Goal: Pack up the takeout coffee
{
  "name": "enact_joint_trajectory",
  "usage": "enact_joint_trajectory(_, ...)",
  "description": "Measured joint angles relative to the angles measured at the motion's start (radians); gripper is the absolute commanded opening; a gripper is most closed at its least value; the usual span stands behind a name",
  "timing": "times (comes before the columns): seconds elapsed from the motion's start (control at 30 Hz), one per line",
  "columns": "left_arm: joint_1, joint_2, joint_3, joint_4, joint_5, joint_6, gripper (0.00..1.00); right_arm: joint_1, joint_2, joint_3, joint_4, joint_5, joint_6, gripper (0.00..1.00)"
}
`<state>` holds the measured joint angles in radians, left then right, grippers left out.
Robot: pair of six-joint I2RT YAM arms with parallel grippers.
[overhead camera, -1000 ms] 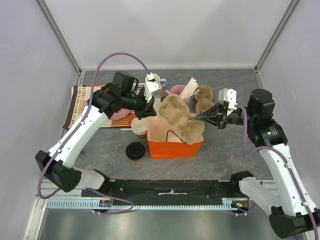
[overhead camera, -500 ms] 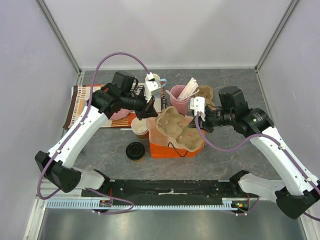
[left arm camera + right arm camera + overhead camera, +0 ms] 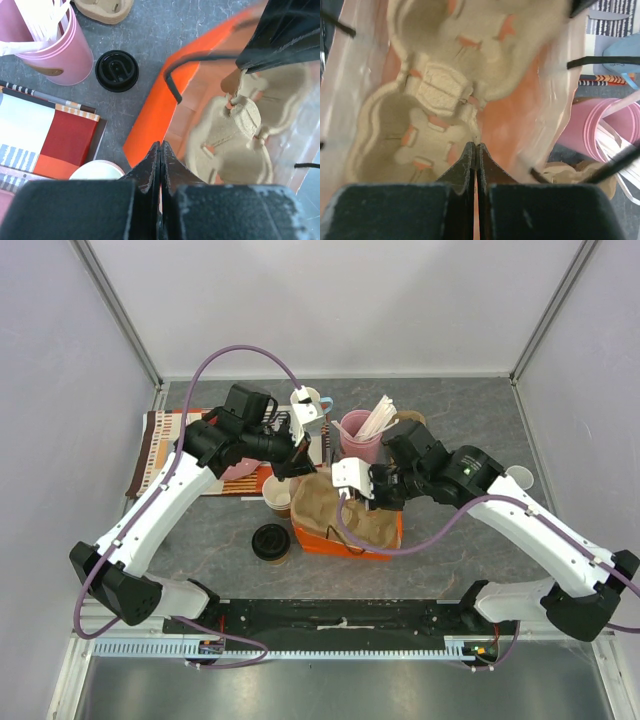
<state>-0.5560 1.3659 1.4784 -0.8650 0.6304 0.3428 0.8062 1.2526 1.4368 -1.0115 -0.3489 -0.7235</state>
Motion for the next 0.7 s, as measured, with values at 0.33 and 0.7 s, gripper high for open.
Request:
enact_joint_trajectory(0.33, -0.003, 0.000, 0.002, -0.014, -0.030, 0.053, 0.02, 0.035, 0.019, 0.048, -0.076, 0.108, -0.068, 0.00)
enact_joint_trajectory(0.7, -0.003, 0.000, 0.001, -0.014, -0.025, 0.035, 0.02, 0.101, 0.070, 0.000, -0.032, 0.103, -0.039, 0.00)
